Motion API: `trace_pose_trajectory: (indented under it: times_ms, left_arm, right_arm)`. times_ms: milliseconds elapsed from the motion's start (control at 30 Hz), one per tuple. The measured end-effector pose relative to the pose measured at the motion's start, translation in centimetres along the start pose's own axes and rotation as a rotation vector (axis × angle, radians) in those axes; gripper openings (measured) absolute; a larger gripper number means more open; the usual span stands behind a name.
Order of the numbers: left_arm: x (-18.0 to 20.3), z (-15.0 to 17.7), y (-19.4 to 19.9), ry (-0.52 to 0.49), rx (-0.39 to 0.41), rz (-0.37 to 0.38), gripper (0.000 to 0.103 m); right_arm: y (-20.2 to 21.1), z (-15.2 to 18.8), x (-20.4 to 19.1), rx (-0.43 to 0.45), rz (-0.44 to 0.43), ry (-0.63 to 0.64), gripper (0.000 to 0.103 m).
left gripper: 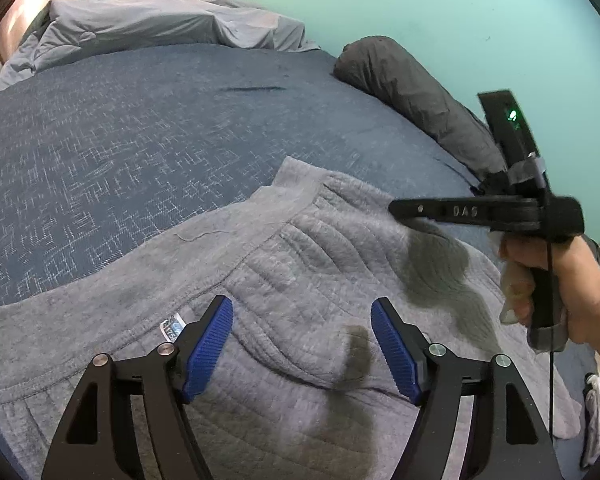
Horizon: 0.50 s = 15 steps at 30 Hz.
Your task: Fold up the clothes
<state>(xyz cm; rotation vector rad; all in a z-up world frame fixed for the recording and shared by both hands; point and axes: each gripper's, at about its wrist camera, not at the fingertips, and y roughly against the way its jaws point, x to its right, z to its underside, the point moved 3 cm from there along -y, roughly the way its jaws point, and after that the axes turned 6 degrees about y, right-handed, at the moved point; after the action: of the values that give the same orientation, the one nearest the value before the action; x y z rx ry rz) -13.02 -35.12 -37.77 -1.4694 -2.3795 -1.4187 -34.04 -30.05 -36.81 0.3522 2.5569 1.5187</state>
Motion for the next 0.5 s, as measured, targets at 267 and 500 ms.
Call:
trace_pose_trajectory:
  times_ms: [267, 500]
  left_arm:
    - [0.3, -0.1, 0.2, -0.008, 0.024, 0.006, 0.087]
    - [0.4, -0.1, 0.2, -0.02, 0.025, 0.002, 0.087]
  right_arm:
    - [4.4, -2.6, 1.5, 0.145, 0.127, 0.003, 0.002]
    - [4.4, -3.8, 3.7, 0.158, 0.234, -0.054, 0.002]
